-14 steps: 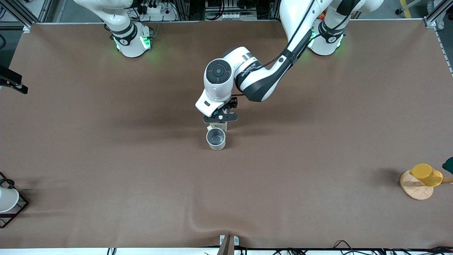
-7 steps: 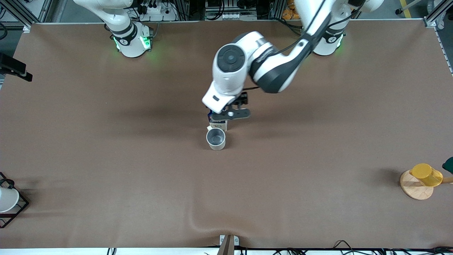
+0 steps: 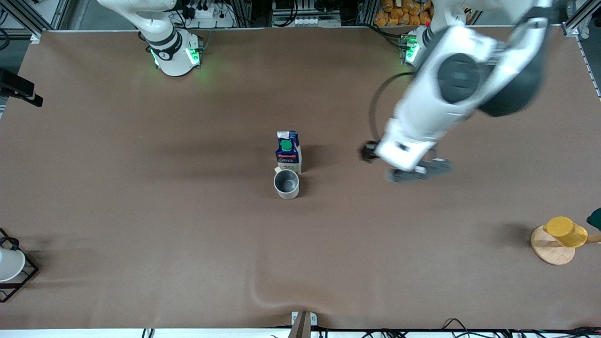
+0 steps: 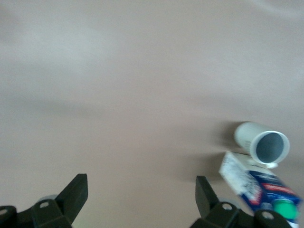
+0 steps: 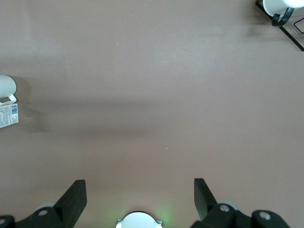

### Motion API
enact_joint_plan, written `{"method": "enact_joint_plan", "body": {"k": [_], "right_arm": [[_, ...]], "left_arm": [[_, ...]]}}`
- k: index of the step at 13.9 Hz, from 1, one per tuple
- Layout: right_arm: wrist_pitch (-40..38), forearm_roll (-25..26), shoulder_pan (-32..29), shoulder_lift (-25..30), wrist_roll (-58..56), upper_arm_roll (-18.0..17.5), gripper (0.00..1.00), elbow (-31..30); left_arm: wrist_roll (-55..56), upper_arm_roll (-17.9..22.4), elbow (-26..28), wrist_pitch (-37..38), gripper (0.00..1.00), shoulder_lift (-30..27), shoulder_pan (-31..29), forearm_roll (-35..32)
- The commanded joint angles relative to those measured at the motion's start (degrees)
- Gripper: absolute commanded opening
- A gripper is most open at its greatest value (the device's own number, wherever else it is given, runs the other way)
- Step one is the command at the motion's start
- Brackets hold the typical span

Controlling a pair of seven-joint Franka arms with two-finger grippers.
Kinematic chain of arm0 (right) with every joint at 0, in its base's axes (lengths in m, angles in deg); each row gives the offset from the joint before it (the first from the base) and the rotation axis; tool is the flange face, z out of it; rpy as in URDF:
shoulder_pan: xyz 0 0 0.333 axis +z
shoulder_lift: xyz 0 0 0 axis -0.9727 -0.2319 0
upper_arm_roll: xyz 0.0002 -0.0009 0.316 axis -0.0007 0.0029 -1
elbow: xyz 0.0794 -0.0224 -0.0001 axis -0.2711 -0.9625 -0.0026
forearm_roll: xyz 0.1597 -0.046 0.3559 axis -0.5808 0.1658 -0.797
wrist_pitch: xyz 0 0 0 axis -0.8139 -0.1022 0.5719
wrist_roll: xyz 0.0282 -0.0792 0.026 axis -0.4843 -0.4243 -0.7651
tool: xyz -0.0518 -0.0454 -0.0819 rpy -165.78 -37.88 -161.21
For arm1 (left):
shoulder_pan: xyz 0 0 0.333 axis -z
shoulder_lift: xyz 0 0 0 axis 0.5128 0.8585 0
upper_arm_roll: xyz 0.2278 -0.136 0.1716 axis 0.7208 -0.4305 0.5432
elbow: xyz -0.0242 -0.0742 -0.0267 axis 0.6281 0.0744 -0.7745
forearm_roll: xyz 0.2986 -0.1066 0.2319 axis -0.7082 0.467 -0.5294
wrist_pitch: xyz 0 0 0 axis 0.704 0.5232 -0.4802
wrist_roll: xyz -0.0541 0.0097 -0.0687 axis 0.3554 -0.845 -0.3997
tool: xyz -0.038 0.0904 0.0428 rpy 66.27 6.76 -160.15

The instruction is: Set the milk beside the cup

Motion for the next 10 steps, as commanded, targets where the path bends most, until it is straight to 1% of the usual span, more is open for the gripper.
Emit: {"method": "enact_joint_plan", "body": {"k": [1, 3, 4, 5, 6, 8, 9, 10], "right_arm": [[0.32, -0.26, 0.63, 1.56, 1.04, 0.28, 1.0, -1.26], [1.54, -0.17, 0.63, 1.56, 0.87, 0.46, 1.0, -1.26], [2.16, -0.34, 0.37, 1.47, 0.43, 0.63, 1.0, -1.26], [1.99, -0.17, 0.37, 1.47, 0.43, 0.72, 1.0, -1.26], [1.99, 0.09, 0.45, 1.47, 0.6, 0.46, 1.0, -1.26], [1.99, -0.17, 0.72, 0.95, 0.95, 0.55, 1.0, -0.73], [2.25, -0.25, 0.63, 0.95, 1.04, 0.55, 1.0, -0.73], [2.34, -0.6, 0.46, 0.95, 0.95, 0.55, 1.0, -0.73]], "left_arm": [[-7.23, -0.85, 8.76, -1.1, 1.0, -7.38, -5.23, -0.51], [-8.39, -1.02, 12.53, -2.24, 1.0, -11.33, -7.51, -2.36], [-10.05, -1.02, 16.65, -4.16, 1.0, -14.39, -8.4, -2.37], [-14.67, -1.02, 20.17, -6.53, 1.0, -17.29, -10.23, -2.28], [-19.51, -1.02, 21.86, -6.9, 1.0, -19.41, -12.08, -2.19], [-27.95, -0.5, 21.61, -5.85, 1.0, -21.1, -14.11, -1.58], [-31.91, 0.55, 20.57, -5.5, 1.0, -21.19, -14.12, -1.31], [-34.82, 1.69, 19.16, -3.24, 1.0, -21.19, -14.12, -1.05]]}}
